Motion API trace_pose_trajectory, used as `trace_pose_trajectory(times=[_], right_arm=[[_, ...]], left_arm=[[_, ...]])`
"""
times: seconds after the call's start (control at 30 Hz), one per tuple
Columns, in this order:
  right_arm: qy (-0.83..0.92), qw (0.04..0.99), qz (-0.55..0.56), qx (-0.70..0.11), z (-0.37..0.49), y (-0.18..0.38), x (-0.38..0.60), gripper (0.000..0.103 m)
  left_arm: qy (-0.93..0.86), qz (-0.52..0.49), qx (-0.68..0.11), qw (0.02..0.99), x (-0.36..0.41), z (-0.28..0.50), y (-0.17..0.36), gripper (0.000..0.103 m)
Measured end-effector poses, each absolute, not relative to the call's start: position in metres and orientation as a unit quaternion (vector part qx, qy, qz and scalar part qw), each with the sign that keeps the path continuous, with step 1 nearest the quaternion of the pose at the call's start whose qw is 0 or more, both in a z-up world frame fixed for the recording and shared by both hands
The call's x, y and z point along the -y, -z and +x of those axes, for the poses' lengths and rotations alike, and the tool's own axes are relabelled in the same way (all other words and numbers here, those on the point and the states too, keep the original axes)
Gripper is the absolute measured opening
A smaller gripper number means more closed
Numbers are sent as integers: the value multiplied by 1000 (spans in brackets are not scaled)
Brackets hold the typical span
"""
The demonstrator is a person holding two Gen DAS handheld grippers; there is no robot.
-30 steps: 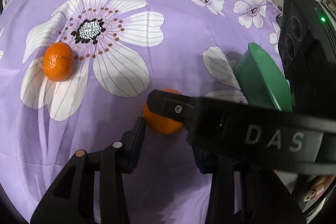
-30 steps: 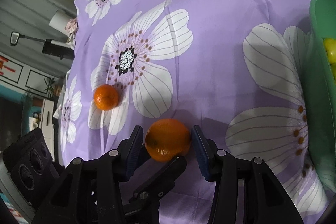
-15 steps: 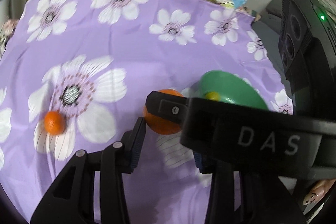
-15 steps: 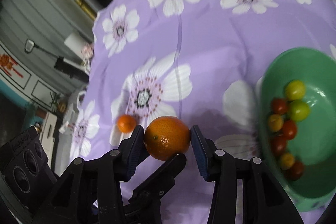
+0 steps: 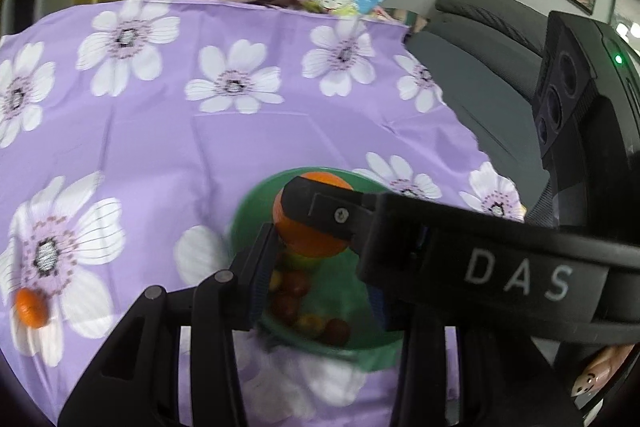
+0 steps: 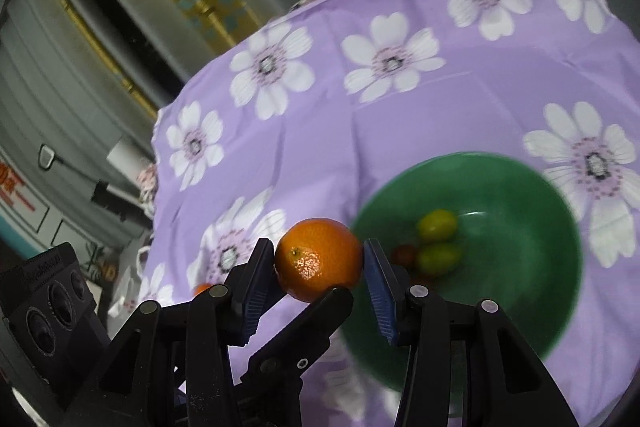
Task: Organize fruits
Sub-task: 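Carry the orange with the right gripper over the green bowl, then open the right gripper to drop the orange into the bowl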
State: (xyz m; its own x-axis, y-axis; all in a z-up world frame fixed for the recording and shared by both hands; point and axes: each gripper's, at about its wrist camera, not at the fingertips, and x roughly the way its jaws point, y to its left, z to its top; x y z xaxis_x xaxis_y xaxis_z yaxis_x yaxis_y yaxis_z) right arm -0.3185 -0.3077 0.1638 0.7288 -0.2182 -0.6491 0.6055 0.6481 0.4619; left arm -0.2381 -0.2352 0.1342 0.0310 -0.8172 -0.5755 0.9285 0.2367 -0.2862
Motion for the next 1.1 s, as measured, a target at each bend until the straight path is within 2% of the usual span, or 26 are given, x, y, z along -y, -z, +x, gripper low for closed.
trace_pose_trajectory(times=[0.43, 1.1], right_arm=[[297, 826, 371, -303, -354, -141, 349, 48], [320, 786, 401, -345, -358, -115, 369, 49]], left_arm=[[641, 79, -389, 657, 285, -257, -109, 41], [634, 79, -444, 628, 306, -256, -81, 39]])
